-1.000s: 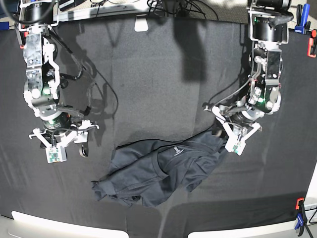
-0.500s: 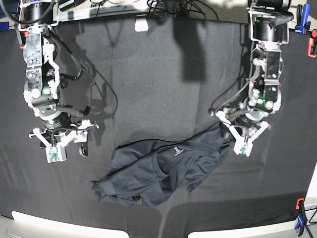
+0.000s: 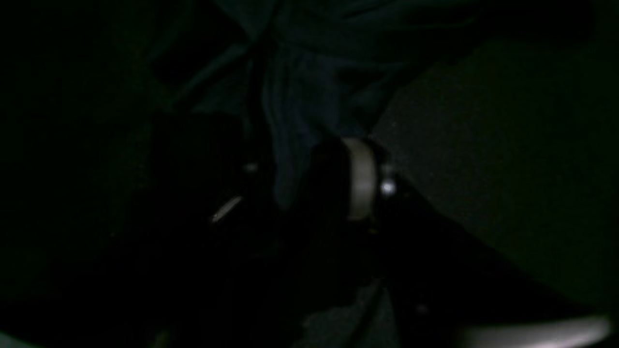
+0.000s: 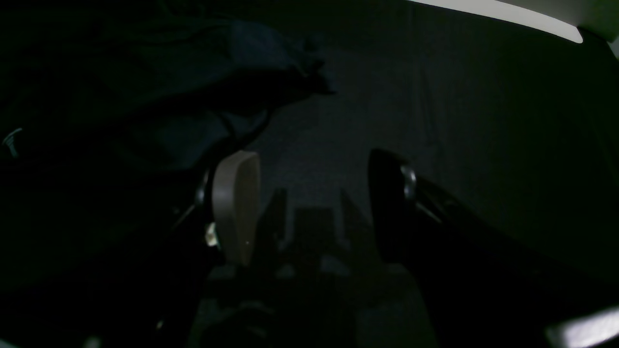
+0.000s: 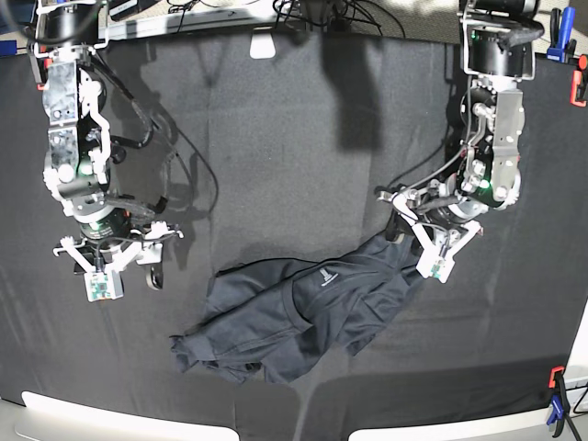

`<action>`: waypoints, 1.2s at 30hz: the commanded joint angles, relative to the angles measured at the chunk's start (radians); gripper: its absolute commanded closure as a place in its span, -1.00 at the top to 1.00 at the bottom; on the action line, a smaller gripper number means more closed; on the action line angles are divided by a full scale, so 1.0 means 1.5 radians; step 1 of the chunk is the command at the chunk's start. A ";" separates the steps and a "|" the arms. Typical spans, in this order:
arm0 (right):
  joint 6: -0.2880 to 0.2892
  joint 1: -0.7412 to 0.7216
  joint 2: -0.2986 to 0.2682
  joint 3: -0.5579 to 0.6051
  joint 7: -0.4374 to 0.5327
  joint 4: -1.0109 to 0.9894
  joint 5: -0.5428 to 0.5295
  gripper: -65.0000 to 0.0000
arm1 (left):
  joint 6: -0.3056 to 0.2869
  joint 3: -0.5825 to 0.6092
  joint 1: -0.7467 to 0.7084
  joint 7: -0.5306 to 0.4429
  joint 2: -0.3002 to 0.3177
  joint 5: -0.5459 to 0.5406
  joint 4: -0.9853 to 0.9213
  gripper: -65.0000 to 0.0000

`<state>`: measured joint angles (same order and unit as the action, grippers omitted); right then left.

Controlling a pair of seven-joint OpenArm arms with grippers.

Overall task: Layout the t-shirt on the table in an organized manner, then fold the t-shirt properly
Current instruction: 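Grasp the shirt edge nearest the left gripper with the left gripper, then reach the right gripper under the shirt bundle and grasp fabric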

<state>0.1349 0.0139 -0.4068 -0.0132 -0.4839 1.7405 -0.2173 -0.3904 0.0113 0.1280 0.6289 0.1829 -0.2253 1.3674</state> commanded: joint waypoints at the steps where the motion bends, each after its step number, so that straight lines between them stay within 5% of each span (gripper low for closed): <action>1: 0.003 -0.013 -0.007 -0.004 0.018 0.012 -0.003 0.08 | -0.003 -0.002 0.016 -0.019 0.004 -0.008 0.010 -0.66; 4: 0.002 -0.013 -0.007 -0.004 0.032 0.012 -0.003 0.08 | -0.003 -0.002 0.016 -0.055 0.004 -0.008 0.010 -1.00; 10: 0.003 -0.017 -0.006 -0.004 0.086 0.012 -0.005 0.08 | -0.003 -0.002 0.015 -0.069 0.004 -0.008 0.010 -1.00; 12: 0.011 -0.025 -0.002 -0.004 0.073 0.012 -0.006 0.08 | -0.003 -0.002 0.015 -0.069 0.004 -0.008 0.010 -1.00; 18: 0.120 -0.094 0.050 0.006 0.021 0.011 0.028 0.08 | -0.003 -0.002 0.015 -0.071 0.004 -0.008 0.011 -1.00; 27: 0.120 -0.284 0.078 0.194 -0.090 -0.132 0.110 0.14 | -0.003 -0.002 0.015 -0.071 0.004 -0.008 0.011 -1.00; 36: 0.115 -0.417 0.199 0.249 -0.180 -0.246 0.132 0.14 | -0.003 -0.002 0.014 -0.070 0.004 -0.007 0.011 -1.00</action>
<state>0.3157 -0.5785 -0.1074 0.3649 -0.7773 1.3548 -0.0246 -0.3908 0.0113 0.1276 0.5484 0.1833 -0.2283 1.3674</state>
